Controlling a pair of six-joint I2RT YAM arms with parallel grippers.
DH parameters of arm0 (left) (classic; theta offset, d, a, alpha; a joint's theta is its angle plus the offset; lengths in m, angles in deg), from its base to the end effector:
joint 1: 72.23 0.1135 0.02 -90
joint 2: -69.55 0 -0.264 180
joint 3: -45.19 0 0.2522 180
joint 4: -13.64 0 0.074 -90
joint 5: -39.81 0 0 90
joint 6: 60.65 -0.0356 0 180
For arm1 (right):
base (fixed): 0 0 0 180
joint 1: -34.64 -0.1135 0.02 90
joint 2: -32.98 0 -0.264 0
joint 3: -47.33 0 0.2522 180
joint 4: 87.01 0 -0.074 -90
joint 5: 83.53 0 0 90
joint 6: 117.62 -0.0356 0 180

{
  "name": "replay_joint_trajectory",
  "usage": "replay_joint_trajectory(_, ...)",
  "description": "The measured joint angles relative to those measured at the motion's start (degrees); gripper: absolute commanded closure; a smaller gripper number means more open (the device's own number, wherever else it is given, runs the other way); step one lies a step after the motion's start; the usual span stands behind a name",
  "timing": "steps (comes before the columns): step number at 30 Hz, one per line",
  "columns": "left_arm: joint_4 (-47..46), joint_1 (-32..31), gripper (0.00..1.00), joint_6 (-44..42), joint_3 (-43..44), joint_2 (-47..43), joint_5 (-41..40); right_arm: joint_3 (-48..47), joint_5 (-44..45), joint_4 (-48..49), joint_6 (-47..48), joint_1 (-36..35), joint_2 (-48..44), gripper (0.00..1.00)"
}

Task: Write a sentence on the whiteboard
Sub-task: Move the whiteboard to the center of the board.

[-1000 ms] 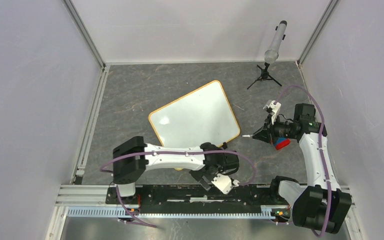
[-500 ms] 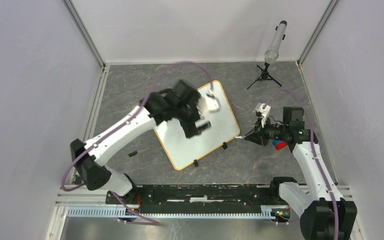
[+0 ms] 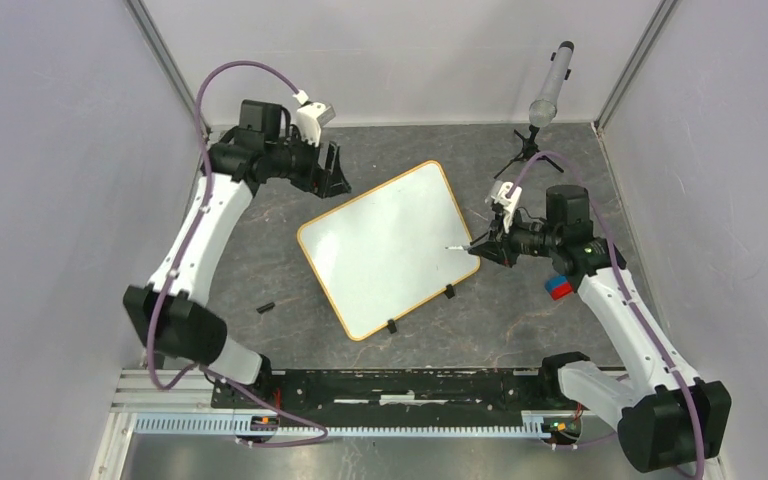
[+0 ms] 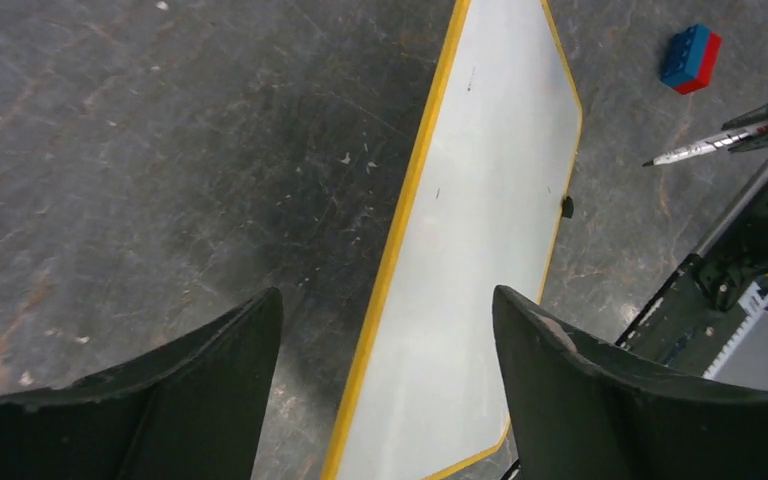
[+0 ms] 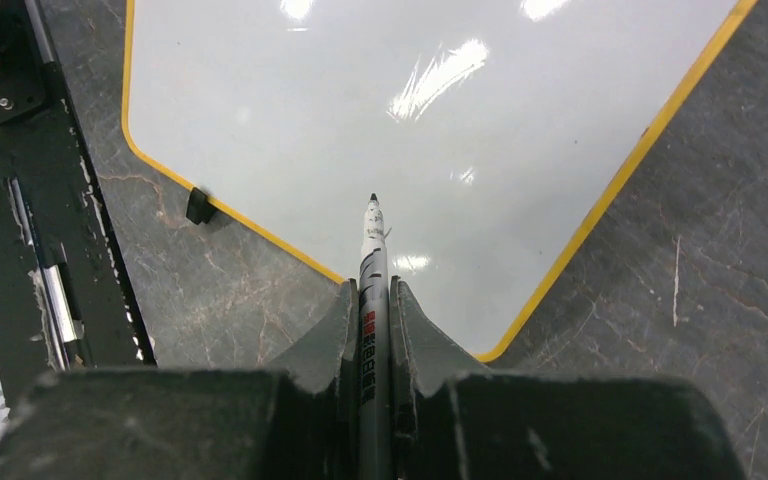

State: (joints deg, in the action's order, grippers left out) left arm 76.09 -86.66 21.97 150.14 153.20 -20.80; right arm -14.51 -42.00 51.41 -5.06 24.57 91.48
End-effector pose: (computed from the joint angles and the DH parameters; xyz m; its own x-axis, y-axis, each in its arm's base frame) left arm 0.2909 -0.0929 0.3984 -0.5581 0.2592 -0.7882 0.6521 0.7244 -0.2235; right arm 0.2026 0.0630 0.2929 -0.2962 -0.3109 -0.9031 -0.8755 0.4664 0.1266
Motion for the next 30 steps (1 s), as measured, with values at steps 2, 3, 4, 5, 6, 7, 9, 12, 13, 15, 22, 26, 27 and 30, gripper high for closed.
replay_joint_trajectory(2, -0.24, 0.79, 0.28, 0.52, 1.03, 4.17, 2.95, -0.48, 0.02, 0.76, -0.74, -0.96, 0.00, 1.00)
replay_joint_trajectory(3, -0.81, 1.01, 0.30, 0.90, 1.33, 6.36, 4.31, -0.57, 0.02, 1.03, -0.92, -1.31, 0.00, 1.00)
replay_joint_trajectory(4, -1.22, 1.14, 0.31, 1.38, 1.51, 8.22, 5.53, -0.57, 0.02, 1.14, -1.14, -1.55, 0.00, 1.00)
replay_joint_trajectory(5, -1.62, 1.18, 0.33, 1.92, 1.62, 9.97, 6.75, -0.57, 0.02, 1.14, -1.33, -1.75, 0.00, 1.00)
replay_joint_trajectory(6, -2.34, 1.18, 0.36, 2.47, 1.66, 11.54, 7.91, -0.57, 0.02, 1.14, -1.42, -1.84, 0.00, 1.00)
replay_joint_trajectory(7, -2.97, 1.18, 0.39, 3.28, 1.77, 12.94, 9.11, -0.57, 0.04, 1.11, -1.53, -1.84, 0.00, 1.00)
replay_joint_trajectory(9, -4.39, 1.18, 0.45, 5.05, 2.27, 15.26, 11.96, -0.57, 0.04, 0.96, -1.53, -1.84, -0.02, 1.00)
replay_joint_trajectory(12, -7.30, 1.18, 0.53, 7.56, 3.43, 17.84, 16.52, -0.57, 0.04, 0.33, -1.31, -1.84, -0.07, 1.00)
replay_joint_trajectory(13, -8.26, 1.18, 0.56, 8.39, 3.58, 18.29, 17.86, -0.57, 0.04, 0.00, -1.27, -1.84, -0.07, 1.00)
replay_joint_trajectory(15, -10.12, 1.18, 0.58, 10.05, 3.58, 18.88, 20.02, -0.57, 0.07, -0.50, -1.18, -1.84, -0.07, 1.00)
replay_joint_trajectory(22, -15.21, 0.44, 0.60, 14.16, 3.06, 20.13, 24.61, -0.94, 0.07, -1.62, -1.05, -1.84, -0.07, 1.00)
replay_joint_trajectory(26, -16.24, -1.01, 0.56, 15.21, 2.56, 20.90, 24.92, -1.73, 0.07, -1.92, -0.87, -1.84, -0.04, 1.00)
replay_joint_trajectory(27, -16.28, -1.29, 0.56, 15.23, 2.36, 21.00, 24.83, -1.81, 0.07, -1.92, -0.83, -1.84, -0.04, 1.00)
replay_joint_trajectory(30, -17.14, -1.68, 0.54, 15.26, 2.14, 21.11, 24.70, -1.97, 0.07, -2.27, -0.74, -1.84, -0.04, 1.00)
